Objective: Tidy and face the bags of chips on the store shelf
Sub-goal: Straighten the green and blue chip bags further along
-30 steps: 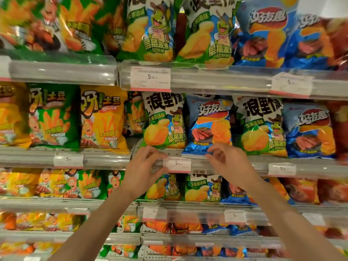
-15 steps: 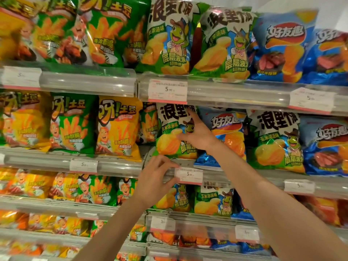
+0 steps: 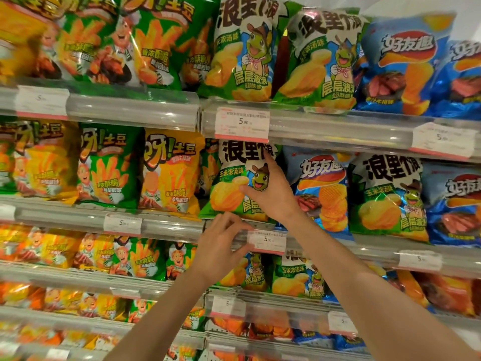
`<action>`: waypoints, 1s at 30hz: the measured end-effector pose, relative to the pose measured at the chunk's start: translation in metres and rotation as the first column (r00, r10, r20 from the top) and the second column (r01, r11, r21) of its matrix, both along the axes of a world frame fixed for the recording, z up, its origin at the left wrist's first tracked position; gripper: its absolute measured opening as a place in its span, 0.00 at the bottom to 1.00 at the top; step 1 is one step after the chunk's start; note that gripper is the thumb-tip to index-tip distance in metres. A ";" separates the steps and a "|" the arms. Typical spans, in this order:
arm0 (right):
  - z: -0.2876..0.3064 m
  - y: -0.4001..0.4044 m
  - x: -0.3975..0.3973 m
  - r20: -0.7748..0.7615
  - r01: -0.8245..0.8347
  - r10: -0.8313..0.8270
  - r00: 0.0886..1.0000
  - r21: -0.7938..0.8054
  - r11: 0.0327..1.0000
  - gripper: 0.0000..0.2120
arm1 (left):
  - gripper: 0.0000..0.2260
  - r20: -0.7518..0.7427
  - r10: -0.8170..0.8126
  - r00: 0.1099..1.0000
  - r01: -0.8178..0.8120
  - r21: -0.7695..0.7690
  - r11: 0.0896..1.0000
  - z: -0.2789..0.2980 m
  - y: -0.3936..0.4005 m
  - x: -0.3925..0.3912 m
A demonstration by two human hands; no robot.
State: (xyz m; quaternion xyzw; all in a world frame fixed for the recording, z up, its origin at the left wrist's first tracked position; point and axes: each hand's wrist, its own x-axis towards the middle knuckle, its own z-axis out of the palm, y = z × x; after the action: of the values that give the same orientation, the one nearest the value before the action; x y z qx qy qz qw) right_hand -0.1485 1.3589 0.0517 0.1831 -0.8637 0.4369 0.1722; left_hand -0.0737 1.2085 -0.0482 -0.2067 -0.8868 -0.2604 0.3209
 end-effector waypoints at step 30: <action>0.004 0.154 0.025 0.267 -0.036 0.043 0.963 -0.033 0.999 0.51 | 0.20 -0.084 0.015 0.996 -0.021 -0.079 0.997 -0.003 0.017 -0.006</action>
State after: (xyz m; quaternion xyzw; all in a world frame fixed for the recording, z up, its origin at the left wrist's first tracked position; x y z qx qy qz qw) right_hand -0.1238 1.5128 0.0559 0.1371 -0.8691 0.4729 0.0476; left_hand -0.0801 1.2253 -0.0516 -0.2220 -0.8842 -0.2130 0.3515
